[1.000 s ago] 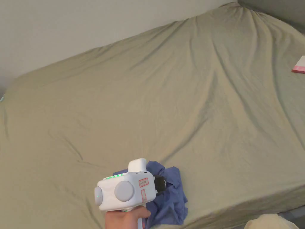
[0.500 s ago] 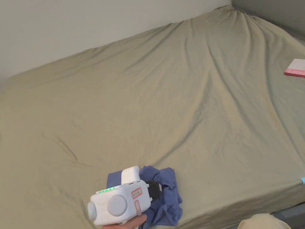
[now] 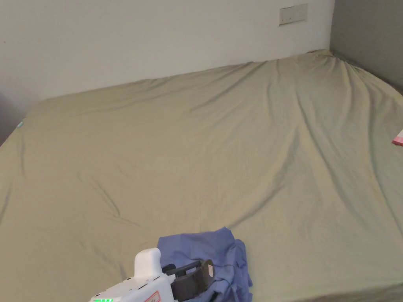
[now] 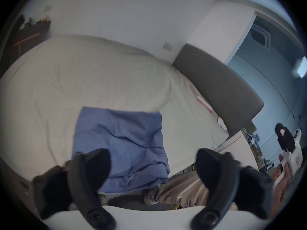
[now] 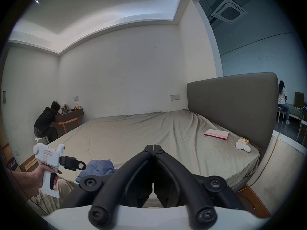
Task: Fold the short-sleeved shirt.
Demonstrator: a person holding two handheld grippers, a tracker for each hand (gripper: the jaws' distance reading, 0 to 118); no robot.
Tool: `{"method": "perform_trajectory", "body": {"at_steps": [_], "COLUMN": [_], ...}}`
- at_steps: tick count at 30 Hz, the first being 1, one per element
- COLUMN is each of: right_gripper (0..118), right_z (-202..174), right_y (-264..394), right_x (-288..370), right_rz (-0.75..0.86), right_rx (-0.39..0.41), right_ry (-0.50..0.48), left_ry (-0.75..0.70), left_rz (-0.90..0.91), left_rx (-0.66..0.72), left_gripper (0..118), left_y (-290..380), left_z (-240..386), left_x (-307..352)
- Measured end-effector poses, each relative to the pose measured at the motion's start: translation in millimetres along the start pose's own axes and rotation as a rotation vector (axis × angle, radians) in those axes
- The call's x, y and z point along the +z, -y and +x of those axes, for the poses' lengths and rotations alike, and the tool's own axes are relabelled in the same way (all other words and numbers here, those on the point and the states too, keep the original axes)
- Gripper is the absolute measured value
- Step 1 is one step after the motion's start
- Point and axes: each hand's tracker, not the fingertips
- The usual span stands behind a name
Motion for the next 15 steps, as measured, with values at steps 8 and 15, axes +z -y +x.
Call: {"method": "perform_trajectory", "body": {"at_steps": [8,15], "right_gripper": [0,0], "right_z": [-13,-16], "right_y": [6,8], "right_x": [-4,-6], "right_rz": [-0.010,-0.016], "right_rx": [-0.007,-0.028], "right_ry": [-0.040,-0.052], "left_ry": [-0.388,-0.541], "left_rz": [0.271,-0.004], "left_rx": [-0.029,-0.183], "left_gripper": [0,0], "left_y": [4,-8], "left_z": [-4,-5], "left_x": [67,26]}}
